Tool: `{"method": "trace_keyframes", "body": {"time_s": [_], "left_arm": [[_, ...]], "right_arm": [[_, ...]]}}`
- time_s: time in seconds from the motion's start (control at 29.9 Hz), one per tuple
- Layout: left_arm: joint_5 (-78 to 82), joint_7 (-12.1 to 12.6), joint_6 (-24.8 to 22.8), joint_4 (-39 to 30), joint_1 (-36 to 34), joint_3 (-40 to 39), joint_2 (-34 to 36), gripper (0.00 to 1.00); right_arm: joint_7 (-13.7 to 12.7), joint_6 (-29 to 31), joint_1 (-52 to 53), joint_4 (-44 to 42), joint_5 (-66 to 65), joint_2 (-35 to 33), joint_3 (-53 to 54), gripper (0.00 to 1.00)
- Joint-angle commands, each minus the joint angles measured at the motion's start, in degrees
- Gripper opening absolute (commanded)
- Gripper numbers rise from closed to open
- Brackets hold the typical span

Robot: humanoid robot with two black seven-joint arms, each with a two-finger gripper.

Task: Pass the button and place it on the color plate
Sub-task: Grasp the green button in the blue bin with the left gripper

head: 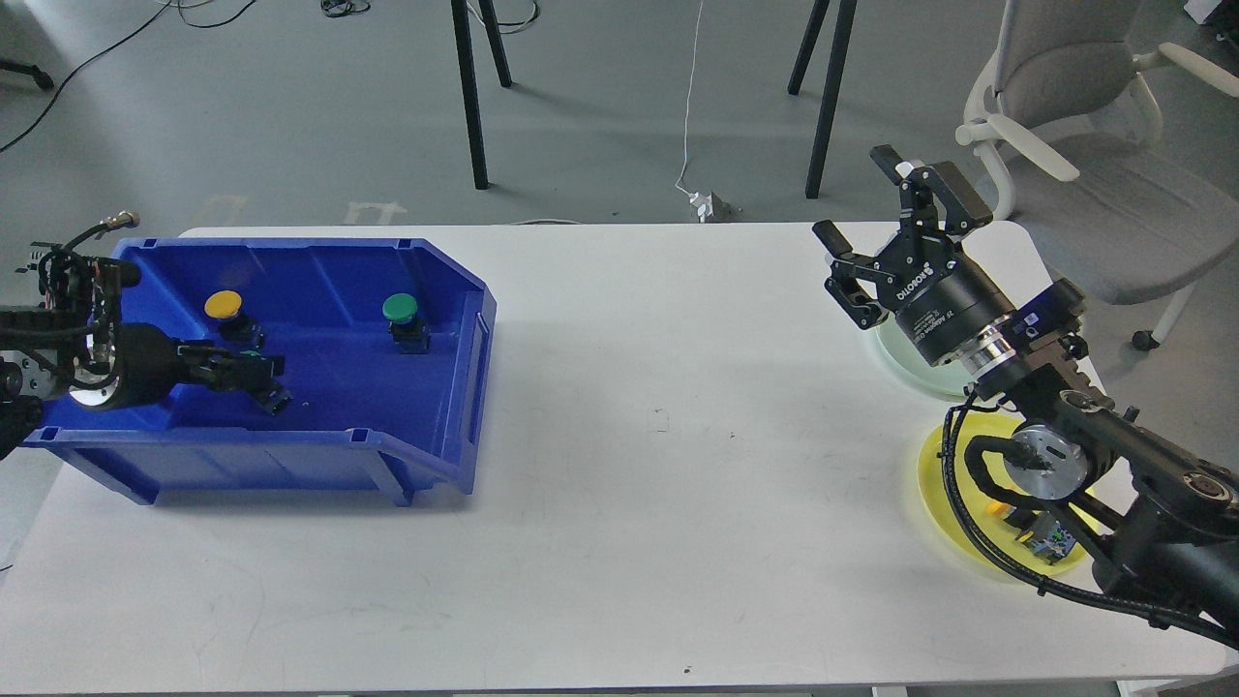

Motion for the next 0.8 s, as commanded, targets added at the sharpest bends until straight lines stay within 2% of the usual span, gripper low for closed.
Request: {"method": "trace_keyframes", "body": {"time_s": [0.0,0.17,0.4,0.77], "left_arm": [[0.00,0.01,-0.03,-0.01,0.08,0.01,-0.06,0.99],[-0.26,0.01,-0.03,0.08,-0.01,1.94,-0.14,0.95],[-0.44,0.01,0.06,1.30,-0.19,1.86,-0.76,0.81],[-0.70,0.01,0.06,3.33,-0.45,1.95,-2.43,0.75]], "right_arm": [[0.00,0.00,-0.42,-0.01,0.00,0.09,0.00,0.94],[0.00,0.00,-0.42,-0.01,0.00,0.09,0.00,0.94],[0.00,0.08,-0.42,-0.10,0.00,0.09,0.53,0.94],[0.00,0.00,-0.86,0.08,0.00,0.00,0.70,0.94]]}}
